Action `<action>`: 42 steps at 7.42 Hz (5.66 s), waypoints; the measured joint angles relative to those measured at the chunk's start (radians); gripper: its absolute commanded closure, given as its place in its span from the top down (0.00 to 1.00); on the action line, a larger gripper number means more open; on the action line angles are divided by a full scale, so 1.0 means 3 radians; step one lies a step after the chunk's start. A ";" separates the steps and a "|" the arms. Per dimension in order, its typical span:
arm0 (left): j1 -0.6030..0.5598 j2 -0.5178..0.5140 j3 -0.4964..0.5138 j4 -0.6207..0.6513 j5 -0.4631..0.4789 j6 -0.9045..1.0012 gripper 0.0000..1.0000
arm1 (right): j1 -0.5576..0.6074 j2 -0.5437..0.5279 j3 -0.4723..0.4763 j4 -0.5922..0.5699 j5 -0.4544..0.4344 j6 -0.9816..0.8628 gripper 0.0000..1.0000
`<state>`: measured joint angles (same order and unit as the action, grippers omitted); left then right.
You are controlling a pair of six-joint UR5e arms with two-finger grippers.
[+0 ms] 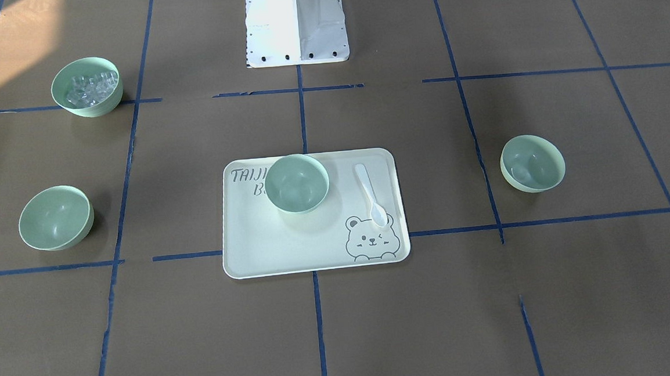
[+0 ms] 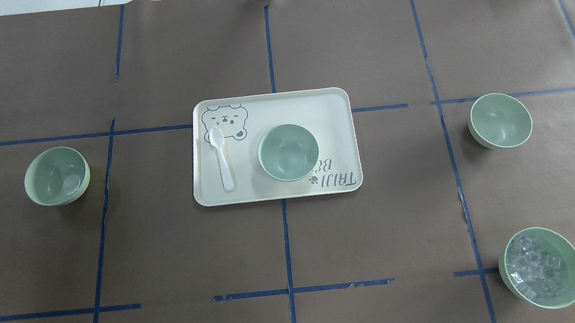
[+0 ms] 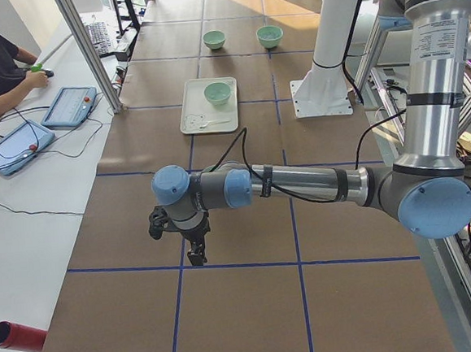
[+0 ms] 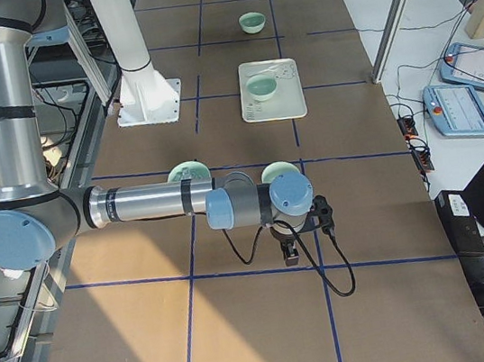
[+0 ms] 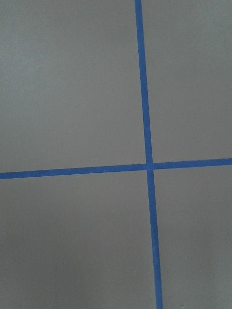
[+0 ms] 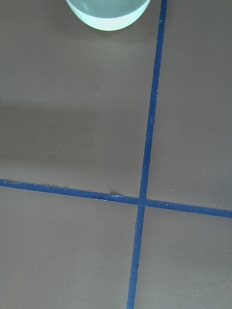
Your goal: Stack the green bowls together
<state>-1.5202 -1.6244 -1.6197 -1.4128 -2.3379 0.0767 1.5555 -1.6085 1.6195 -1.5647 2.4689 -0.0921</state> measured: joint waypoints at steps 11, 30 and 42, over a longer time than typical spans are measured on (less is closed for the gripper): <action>0.1214 0.0036 -0.0164 -0.1915 0.0034 -0.2578 1.00 | -0.0009 0.0051 0.0344 -0.0013 0.0020 0.0044 1.00; 0.1620 -0.0096 -0.0694 -0.1681 0.0128 -0.3488 0.00 | -0.1751 0.0145 -0.0090 0.2157 -0.0918 0.3126 1.00; 0.2223 -0.1322 -0.0542 -0.1590 0.0369 -0.5480 0.00 | -0.1476 0.0444 -0.0249 0.2176 -0.0290 0.3128 0.00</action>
<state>-0.8532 -2.0209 -1.7822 -1.8897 -2.2273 -1.5672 1.1126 -1.4753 1.5447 -0.9120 2.3818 0.8462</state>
